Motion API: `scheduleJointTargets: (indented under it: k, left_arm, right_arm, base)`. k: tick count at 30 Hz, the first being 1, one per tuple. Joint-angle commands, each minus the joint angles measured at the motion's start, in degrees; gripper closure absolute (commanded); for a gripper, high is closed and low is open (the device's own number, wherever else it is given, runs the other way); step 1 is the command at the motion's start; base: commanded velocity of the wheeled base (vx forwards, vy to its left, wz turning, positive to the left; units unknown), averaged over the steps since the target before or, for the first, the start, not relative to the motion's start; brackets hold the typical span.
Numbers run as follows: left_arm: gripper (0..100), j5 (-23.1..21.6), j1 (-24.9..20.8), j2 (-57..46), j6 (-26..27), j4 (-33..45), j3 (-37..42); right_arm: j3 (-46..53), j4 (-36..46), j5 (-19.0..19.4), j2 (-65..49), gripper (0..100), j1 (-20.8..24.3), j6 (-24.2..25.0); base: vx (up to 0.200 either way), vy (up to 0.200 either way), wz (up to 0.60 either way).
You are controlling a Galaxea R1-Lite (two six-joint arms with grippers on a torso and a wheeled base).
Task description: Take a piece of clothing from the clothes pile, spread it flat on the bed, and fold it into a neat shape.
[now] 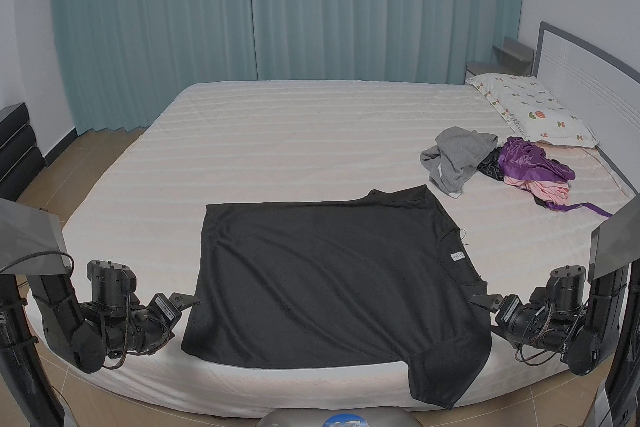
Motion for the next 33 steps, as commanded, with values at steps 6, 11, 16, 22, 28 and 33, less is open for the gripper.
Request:
scheduleJointTargets:
  k: [6, 11, 16, 22, 28, 33]
  left_arm:
    - [0, 2.6, -0.8, 1.5, 0.6, -0.2, 1.7]
    - [0, 4.8, -0.8, 1.3, 3.8, -0.4, 3.7]
    - [0, 5.4, -2.3, 3.2, 4.4, -0.4, 4.2]
    - [0, 9.7, -2.8, 6.2, 8.0, -0.4, 4.7]
    - [0, 10.6, -2.8, 6.4, 8.0, -0.4, 5.0]
    - [0, 10.8, -2.8, 8.1, 8.1, -0.6, 4.1]
  right_arm:
    - [0.2, -0.8, 0.0, 0.7, 0, 0.0, -0.2]
    - [0.2, -0.8, -0.1, 0.8, 0, 0.0, -0.2]
    - [0.2, -0.8, 0.0, 0.8, 0, 0.0, -0.2]
    - [0.2, -0.8, -0.1, 1.0, 0, 0.0, -0.2]
    - [0.2, -0.8, 0.0, 1.1, 0, 0.0, -0.3]
    - [0.2, -0.8, 0.0, 1.2, 0, 0.0, -0.3]
  base:
    - [0.000, -0.167, 0.00]
    - [0.000, 0.000, 0.00]
    - [0.000, 0.000, 0.00]
    - [0.000, 0.000, 0.00]
    - [0.000, 0.000, 0.00]
    - [0.000, 0.000, 0.00]
